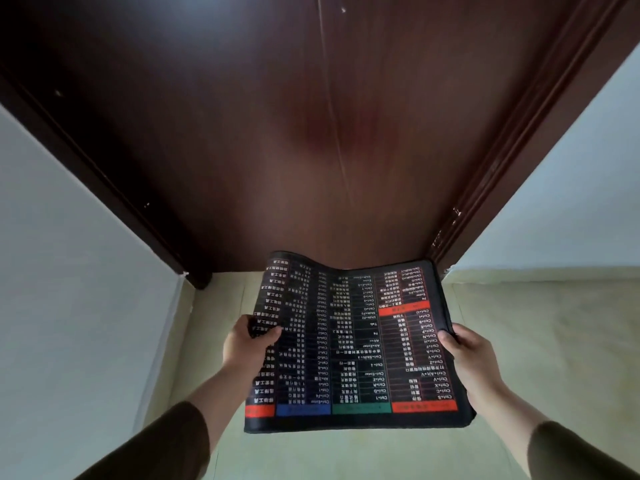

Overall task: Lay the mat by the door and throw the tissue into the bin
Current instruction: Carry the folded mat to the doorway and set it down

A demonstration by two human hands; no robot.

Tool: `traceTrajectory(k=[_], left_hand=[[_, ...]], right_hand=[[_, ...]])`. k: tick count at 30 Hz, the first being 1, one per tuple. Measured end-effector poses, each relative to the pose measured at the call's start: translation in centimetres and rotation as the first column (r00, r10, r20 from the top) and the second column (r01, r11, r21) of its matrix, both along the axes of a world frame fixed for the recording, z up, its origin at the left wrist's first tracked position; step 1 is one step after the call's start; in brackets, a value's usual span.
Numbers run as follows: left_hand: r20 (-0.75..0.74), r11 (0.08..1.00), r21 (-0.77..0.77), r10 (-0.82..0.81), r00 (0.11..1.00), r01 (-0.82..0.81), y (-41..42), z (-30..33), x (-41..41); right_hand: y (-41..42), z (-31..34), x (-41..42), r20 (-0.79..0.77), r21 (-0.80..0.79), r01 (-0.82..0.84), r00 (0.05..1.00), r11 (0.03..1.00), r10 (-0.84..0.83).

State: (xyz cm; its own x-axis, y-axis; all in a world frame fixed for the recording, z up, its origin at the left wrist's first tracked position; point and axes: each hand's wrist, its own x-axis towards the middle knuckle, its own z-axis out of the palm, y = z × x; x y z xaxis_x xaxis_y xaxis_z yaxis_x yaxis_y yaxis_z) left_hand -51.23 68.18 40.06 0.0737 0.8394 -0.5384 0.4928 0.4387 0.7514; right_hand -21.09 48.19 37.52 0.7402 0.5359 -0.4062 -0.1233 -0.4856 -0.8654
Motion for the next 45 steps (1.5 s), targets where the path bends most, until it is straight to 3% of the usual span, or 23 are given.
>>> traceTrajectory(k=[12,33,45], left_hand=[[0.015,0.999,-0.019,-0.047,0.999,0.047,4.9,-7.4,5.9],[0.133,0.997,-0.053,-0.041,0.99,0.048,8.4,-34.4,9.8],[0.087,0.998,-0.034,-0.055,0.995,0.058,9.3,-40.4,11.6]], right_hand=[[3.9,-6.8,4.0,-0.038,-0.036,0.091,0.995,0.995,-0.093],[7.4,-31.2,9.0,-0.002,-0.073,0.123,0.992,0.99,-0.123],[9.1,-36.8,12.2,0.015,-0.105,0.053,0.999,0.993,-0.051]])
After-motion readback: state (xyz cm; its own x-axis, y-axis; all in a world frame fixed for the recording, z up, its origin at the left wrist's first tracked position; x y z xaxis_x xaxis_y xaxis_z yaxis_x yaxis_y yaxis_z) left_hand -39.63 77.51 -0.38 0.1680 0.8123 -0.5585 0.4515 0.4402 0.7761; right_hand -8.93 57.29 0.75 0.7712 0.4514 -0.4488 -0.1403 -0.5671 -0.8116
